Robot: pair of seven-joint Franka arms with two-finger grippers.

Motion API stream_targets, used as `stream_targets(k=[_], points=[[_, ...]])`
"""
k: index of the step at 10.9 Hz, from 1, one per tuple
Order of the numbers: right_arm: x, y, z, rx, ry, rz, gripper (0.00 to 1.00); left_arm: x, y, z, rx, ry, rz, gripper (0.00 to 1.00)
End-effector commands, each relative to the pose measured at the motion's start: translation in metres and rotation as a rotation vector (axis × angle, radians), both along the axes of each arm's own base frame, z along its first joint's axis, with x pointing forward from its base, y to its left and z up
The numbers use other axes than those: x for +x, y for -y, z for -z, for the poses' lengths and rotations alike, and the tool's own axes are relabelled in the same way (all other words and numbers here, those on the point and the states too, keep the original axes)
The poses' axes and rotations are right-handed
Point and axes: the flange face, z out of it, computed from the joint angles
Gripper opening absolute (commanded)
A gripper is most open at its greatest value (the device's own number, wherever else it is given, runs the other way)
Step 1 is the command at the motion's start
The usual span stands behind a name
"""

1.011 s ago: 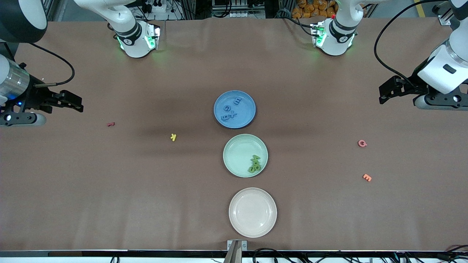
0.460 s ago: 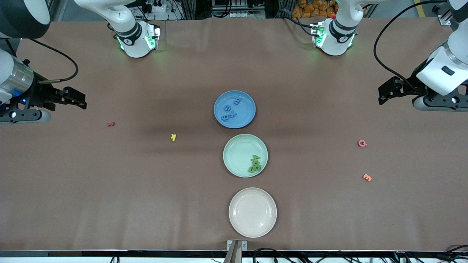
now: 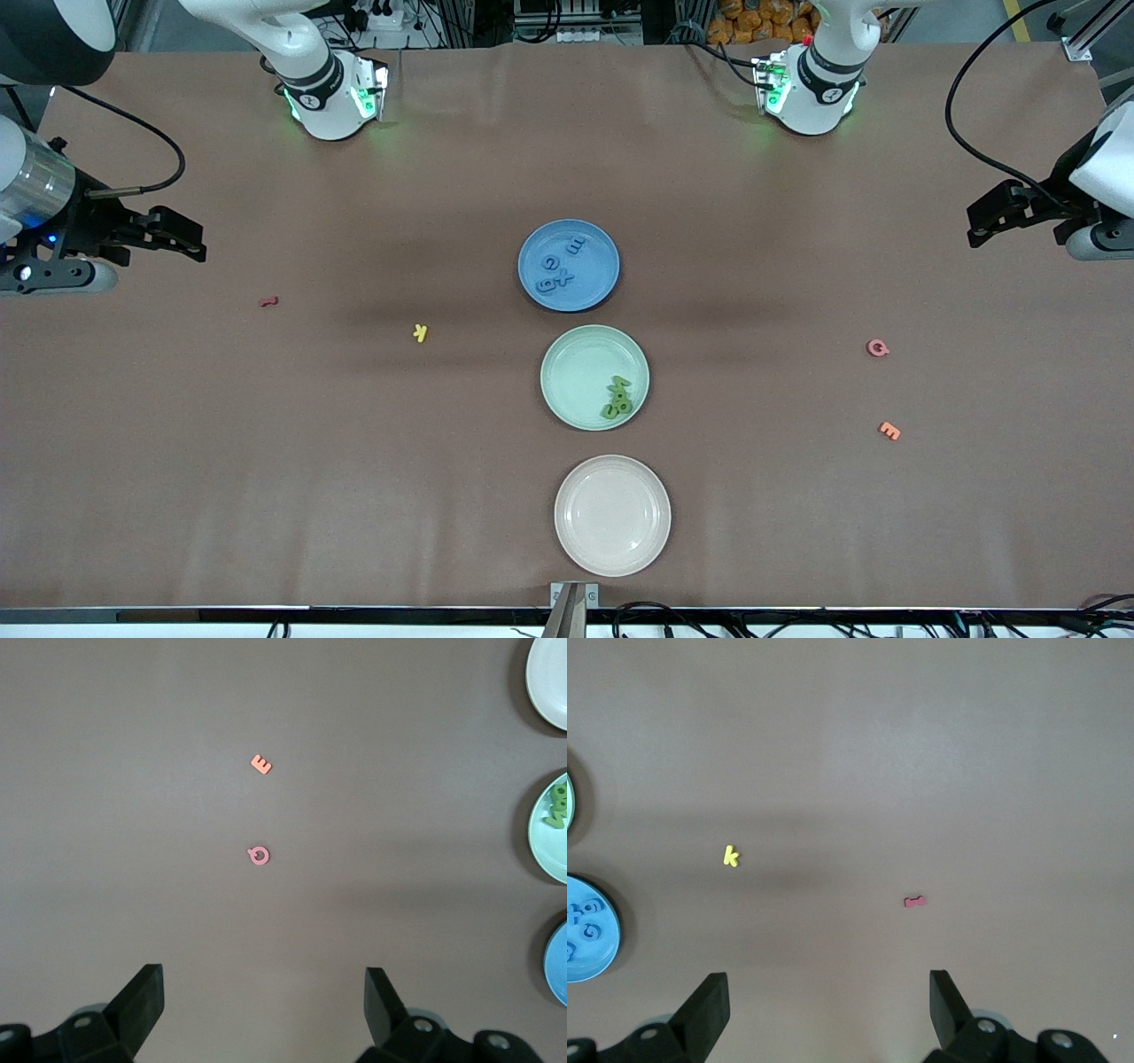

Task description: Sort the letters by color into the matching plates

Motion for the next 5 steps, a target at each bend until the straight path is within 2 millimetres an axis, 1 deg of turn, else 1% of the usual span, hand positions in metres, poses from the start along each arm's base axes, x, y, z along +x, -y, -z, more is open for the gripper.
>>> stream_targets(k=[1, 2, 3, 5], points=[[-0.009, 0.004, -0.004, 0.009, 0.003, 0.014, 1.0, -0.004, 0.0026, -0.0049, 0.014, -0.005, 0.019, 1.0], [-0.0102, 0.0042, -0.0065, 0.01, 0.007, 0.014, 1.0, -0.0041, 0.0058, -0.0049, 0.008, -0.004, 0.024, 1.0], [-0.0106, 0.0052, -0.0074, 0.01, 0.009, 0.014, 1.0, -0.0042, 0.0066, -0.0047, -0.03, -0.007, 0.017, 1.0], [-0.0122, 0.0054, -0.0108, 0.011, 0.015, 0.014, 1.0, -0.0038, 0.0067, -0.0038, -0.047, -0.01, 0.015, 1.0]])
